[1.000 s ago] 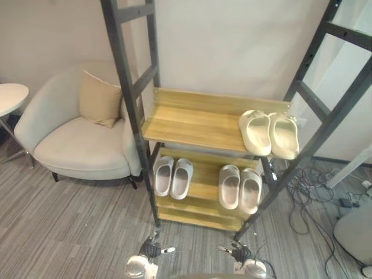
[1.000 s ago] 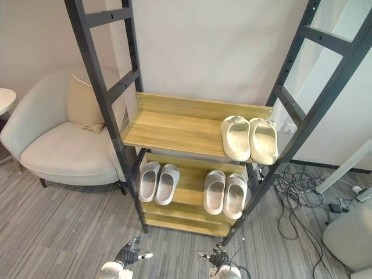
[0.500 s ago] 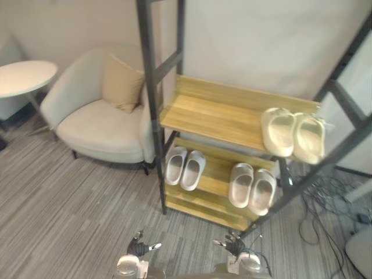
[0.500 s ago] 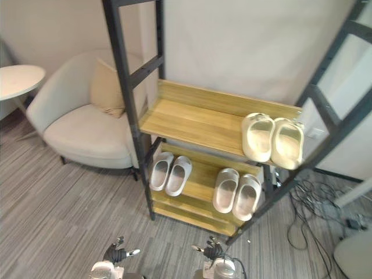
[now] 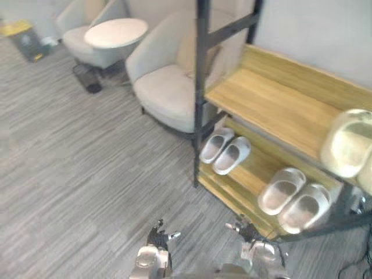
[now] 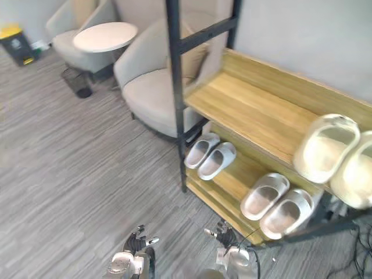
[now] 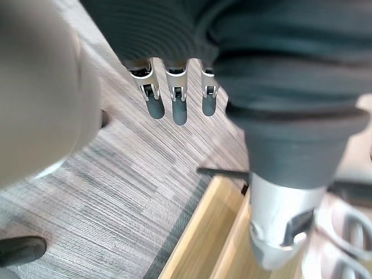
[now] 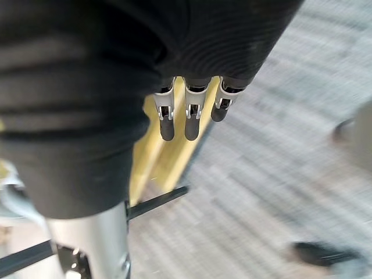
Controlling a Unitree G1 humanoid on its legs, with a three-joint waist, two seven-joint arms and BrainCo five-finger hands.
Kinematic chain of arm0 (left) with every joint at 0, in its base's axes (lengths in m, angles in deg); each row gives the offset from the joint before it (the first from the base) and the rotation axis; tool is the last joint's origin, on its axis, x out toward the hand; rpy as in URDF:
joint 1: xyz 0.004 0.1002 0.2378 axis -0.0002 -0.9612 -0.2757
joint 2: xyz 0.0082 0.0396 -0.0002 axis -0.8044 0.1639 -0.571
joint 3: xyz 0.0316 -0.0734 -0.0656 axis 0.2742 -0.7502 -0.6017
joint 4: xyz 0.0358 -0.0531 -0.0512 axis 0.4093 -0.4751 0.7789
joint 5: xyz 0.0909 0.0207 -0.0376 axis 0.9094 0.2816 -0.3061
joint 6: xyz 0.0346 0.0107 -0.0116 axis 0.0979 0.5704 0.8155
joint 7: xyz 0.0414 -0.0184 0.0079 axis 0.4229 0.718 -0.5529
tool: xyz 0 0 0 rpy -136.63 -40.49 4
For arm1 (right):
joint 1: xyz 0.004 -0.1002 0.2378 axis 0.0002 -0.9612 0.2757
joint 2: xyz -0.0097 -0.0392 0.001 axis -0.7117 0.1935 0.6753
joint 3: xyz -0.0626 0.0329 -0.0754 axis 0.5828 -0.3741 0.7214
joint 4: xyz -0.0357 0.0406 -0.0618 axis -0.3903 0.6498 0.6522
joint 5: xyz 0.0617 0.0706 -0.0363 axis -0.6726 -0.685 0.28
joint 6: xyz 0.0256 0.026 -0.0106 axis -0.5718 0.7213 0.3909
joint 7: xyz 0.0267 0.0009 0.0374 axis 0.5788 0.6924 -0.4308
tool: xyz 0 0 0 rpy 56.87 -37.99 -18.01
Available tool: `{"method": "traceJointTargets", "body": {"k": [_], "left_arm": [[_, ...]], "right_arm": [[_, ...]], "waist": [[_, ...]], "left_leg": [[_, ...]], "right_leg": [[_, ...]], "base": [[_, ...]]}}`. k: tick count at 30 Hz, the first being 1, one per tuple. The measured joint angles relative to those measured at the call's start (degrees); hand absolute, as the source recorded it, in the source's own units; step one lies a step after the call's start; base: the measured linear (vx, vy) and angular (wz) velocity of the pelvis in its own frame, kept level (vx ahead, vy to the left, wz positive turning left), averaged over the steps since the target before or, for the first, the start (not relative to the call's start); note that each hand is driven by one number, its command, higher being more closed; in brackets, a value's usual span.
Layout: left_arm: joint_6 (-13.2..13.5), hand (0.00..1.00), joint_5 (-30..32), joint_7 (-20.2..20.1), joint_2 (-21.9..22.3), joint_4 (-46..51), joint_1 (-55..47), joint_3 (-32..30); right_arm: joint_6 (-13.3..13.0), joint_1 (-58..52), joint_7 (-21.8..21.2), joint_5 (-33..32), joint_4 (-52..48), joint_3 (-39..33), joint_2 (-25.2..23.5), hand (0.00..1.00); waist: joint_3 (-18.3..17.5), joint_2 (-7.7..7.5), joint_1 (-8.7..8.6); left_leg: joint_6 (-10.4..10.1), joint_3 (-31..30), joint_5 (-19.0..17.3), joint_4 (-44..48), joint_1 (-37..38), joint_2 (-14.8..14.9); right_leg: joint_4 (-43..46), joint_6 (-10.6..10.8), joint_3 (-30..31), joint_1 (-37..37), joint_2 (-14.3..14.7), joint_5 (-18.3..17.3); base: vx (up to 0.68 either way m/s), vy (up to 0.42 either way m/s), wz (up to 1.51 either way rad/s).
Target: Organize the slippers on the shoe rack
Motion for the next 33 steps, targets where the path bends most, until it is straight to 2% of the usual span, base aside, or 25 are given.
{"method": "traceJointTargets", "body": {"k": [1,2,3,4,5,6,8,10,12,15,17,19,20,21,22,23,24,25,26,28,29,30,31,32,33], "left_arm": [[0.0,0.0,0.3,0.0,-0.1,0.0,0.0,0.1],[0.0,0.0,0.6,-0.1,-0.6,-0.4,-0.1,0.3],[0.0,0.0,0.6,-0.1,-0.9,-0.9,-0.1,0.2],[-0.2,0.0,0.9,-0.5,-0.8,-1.6,-0.1,0.2],[-0.5,0.0,1.1,-0.8,-0.8,-2.8,0.1,0.4],[-0.8,0.0,1.2,-0.9,-0.9,-3.8,0.5,0.5],[-1.0,0.0,1.1,-0.9,-1.8,-4.0,0.9,1.0],[-1.1,0.0,1.0,-0.9,-3.6,-4.0,0.9,1.9],[-1.3,0.0,1.0,-0.9,-4.5,-4.0,1.1,1.9],[-0.9,0.0,0.9,-1.0,-3.6,-4.5,2.6,2.0],[-0.5,0.0,1.0,-1.1,-3.2,-6.2,3.7,0.6],[-0.6,0.0,1.1,-0.9,-3.1,-7.3,3.0,-1.9],[-0.7,0.0,1.1,-0.8,-2.8,-7.6,2.9,-2.9],[-0.7,0.0,0.9,-0.7,-2.0,-7.5,2.1,-4.2],[-0.7,0.0,0.4,-0.4,-1.7,-7.3,1.9,-4.9],[-0.6,0.0,0.1,0.1,-1.6,-6.3,1.4,-5.0],[-0.6,0.0,-0.8,0.6,-1.4,-4.6,1.2,-3.9],[-0.5,0.0,-0.8,0.7,-1.5,-3.7,0.6,-3.9],[-0.4,0.0,-1.5,0.8,-0.6,-1.8,-0.9,-3.9],[-0.2,0.0,-2.3,0.8,0.0,-0.8,-0.7,-3.9],[0.0,0.0,-2.9,0.8,0.2,-0.6,-0.7,-4.1],[0.2,0.0,-3.1,0.8,0.2,-0.7,-0.5,-4.8],[0.3,0.0,-3.1,0.8,0.1,-0.7,-0.4,-5.0],[0.2,0.0,-3.0,0.8,0.0,-0.8,-0.3,-5.2],[0.3,0.0,-3.0,0.7,-0.3,-1.2,-0.2,-5.2]], "right_arm": [[-0.1,0.5,0.0,0.0,0.2,-1.2,0.0,0.0],[-0.2,0.5,-0.1,0.1,0.4,-2.0,-0.6,0.0],[-0.7,0.3,-0.4,0.3,0.8,-3.2,-1.2,0.0],[-0.8,0.1,-0.6,1.2,1.2,-4.4,-1.0,0.0],[-0.7,-0.6,-0.6,2.4,1.8,-5.8,-1.1,0.0],[-0.4,-1.1,-0.9,2.8,3.0,-6.7,-1.0,0.0],[0.1,-3.3,-1.7,4.2,3.2,-7.4,-1.3,0.0],[0.2,-6.7,-2.0,4.7,3.0,-7.6,-1.6,0.0],[0.4,-9.2,-2.0,4.7,2.5,-7.8,-1.7,0.0],[0.3,-10.3,-2.0,4.7,2.5,-9.9,-1.6,0.0],[0.3,-10.3,-2.0,4.7,2.5,-10.0,-1.3,0.0],[1.2,-9.4,-0.8,5.1,1.9,-9.4,-0.6,0.0],[2.1,-7.4,0.7,5.6,-0.3,-7.9,0.3,0.0],[1.8,-4.6,0.8,4.1,-3.1,-6.4,0.7,0.0],[1.1,-1.9,1.5,2.7,-4.8,-4.0,0.3,0.0],[0.6,3.1,2.8,2.3,-4.3,-1.1,-1.2,0.0],[0.4,5.9,4.0,2.6,-3.0,-0.3,-3.7,0.0],[0.0,6.3,4.6,3.2,-2.6,-0.4,-4.8,0.0],[-0.1,6.7,5.2,4.9,-1.1,-0.9,-7.3,0.0],[1.4,6.1,5.1,7.5,2.4,0.2,-8.1,0.0],[2.4,4.5,5.0,8.7,4.1,-1.2,-8.1,0.0],[3.5,0.7,4.8,9.3,5.2,-3.5,-8.1,0.0],[3.9,-0.2,4.7,9.2,5.3,-4.0,-7.8,0.0],[4.8,-2.6,4.5,9.1,5.4,-5.4,-6.8,0.0],[5.1,-4.5,4.6,9.2,5.6,-5.8,-5.2,0.0]], "waist": [[0.1,-0.27,0.31],[-0.2,-1.47,0.46],[-0.3,-1.91,0.2],[-0.1,-1.73,-0.23],[-0.3,-0.63,-0.83],[-0.1,-0.59,-1.17],[0.4,-0.95,-1.46],[1.2,-1.6,-1.95],[1.0,-2.35,-2.64],[0.8,-2.5,-3.4],[0.5,-2.66,-4.69],[-0.7,-3.99,-4.81],[-1.1,-1.78,-4.52],[-1.3,-0.05,-4.27],[-1.5,0.91,-3.9],[-1.2,1.59,-2.39],[-1.1,1.77,-1.06],[-1.0,1.48,-0.36],[-1.1,1.08,1.26],[-1.1,1.39,1.54],[-1.1,1.31,1.61],[-0.8,0.89,1.56],[-0.7,0.76,1.5],[-0.6,0.64,1.01],[-0.9,1.23,0.58]], "left_leg": [[0.6,0.9,0.4,-2.3,0.3,-0.3],[1.1,1.0,2.2,-6.5,1.8,-2.7],[2.5,2.3,1.2,-6.0,2.8,-3.8],[3.2,1.8,-1.9,-2.6,3.6,-3.8],[1.6,1.2,-3.7,-3.9,5.1,-4.6],[2.0,1.2,-3.9,-5.1,6.0,-5.5],[2.6,1.0,-5.1,-5.8,7.2,-6.2],[2.7,-0.7,-6.1,-6.1,9.5,-6.4],[2.7,-2.1,-6.1,-8.4,11.9,-7.1],[2.7,-5.7,-6.1,-11.3,14.3,-7.6],[2.1,-9.0,-6.0,-12.6,15.1,-8.3],[0.1,-12.6,-7.0,-12.7,15.3,-9.9],[-0.3,-14.0,-7.1,-12.7,15.6,-8.7],[-0.6,-15.0,-7.3,-12.5,15.7,-7.5],[-0.6,-15.5,-7.3,-11.2,15.8,-6.5],[-0.7,-15.7,-7.3,-4.7,14.8,-5.0],[-1.7,-15.7,-5.4,10.8,9.8,-3.5],[-1.9,-15.3,-5.0,16.7,7.3,-2.0],[-1.5,-12.2,-5.8,24.9,3.5,0.0],[-1.0,-6.9,-7.0,26.5,-0.3,1.9],[-0.4,-3.4,-7.4,24.9,-2.1,2.9],[0.4,1.8,-7.5,18.3,-3.6,3.0],[1.1,3.1,-7.1,15.8,-3.7,2.6],[3.7,5.9,-3.8,7.7,-3.5,1.5],[5.8,7.1,0.6,-0.4,-2.8,0.3]], "right_leg": [[-0.5,0.4,-0.7,0.1,-0.2,0.3],[-3.2,0.9,-1.6,0.7,-1.9,1.1],[-5.7,2.1,-2.7,1.8,-3.4,2.0],[-6.3,2.6,-2.8,2.8,-3.4,2.3],[-6.2,3.0,-2.5,3.8,-3.3,2.3],[-4.2,2.5,-1.6,3.2,-4.0,2.8],[6.9,3.2,0.9,-1.7,-5.1,4.9],[21.1,4.1,4.3,-7.9,-5.1,9.6],[25.6,5.2,7.0,-10.8,-3.3,7.5],[19.8,4.9,9.0,-13.4,0.7,4.2],[10.4,4.1,12.1,-14.0,3.2,4.6],[2.7,1.6,13.6,-12.8,2.9,7.1],[1.9,1.0,11.1,-11.4,3.2,6.6],[0.7,0.8,9.3,-10.1,3.9,6.5],[-0.3,0.8,8.2,-8.6,4.6,6.5],[-2.2,0.7,6.1,-4.7,5.2,6.5],[-5.3,0.6,3.9,0.7,6.0,6.6],[-6.3,0.4,3.0,2.8,6.1,6.6],[-7.4,-1.4,2.9,6.3,6.3,6.2],[-8.8,-2.0,2.8,9.2,6.1,5.9],[-10.0,-2.2,2.6,10.6,5.6,5.7],[-11.6,-1.6,0.4,12.3,4.4,5.3],[-11.7,-1.3,-0.3,12.7,3.9,5.1],[-11.6,0.0,-1.4,13.6,3.4,4.4],[-10.5,1.8,-2.0,14.2,3.7,3.0]], "base": [[-0.02,0.063,0.67],[0.0,0.114,0.56],[0.02,0.126,0.39],[0.09,0.143,0.28],[0.11,0.137,0.14],[0.12,0.206,0.05],[0.07,0.187,0.04],[0.11,0.125,0.31],[0.17,0.036,0.37],[0.21,-0.065,0.56],[0.31,-0.197,0.94],[0.34,-0.233,0.97],[0.41,-0.258,0.83],[0.41,-0.254,0.65],[0.4,-0.233,0.71],[0.42,-0.253,1.06],[0.35,-0.206,1.06],[0.38,-0.184,0.99],[0.26,-0.075,0.58],[0.4,-0.042,0.5],[0.48,0.035,0.53],[0.41,0.061,0.44],[0.42,0.114,0.56],[0.44,0.185,0.56],[0.46,0.182,0.7]]}}
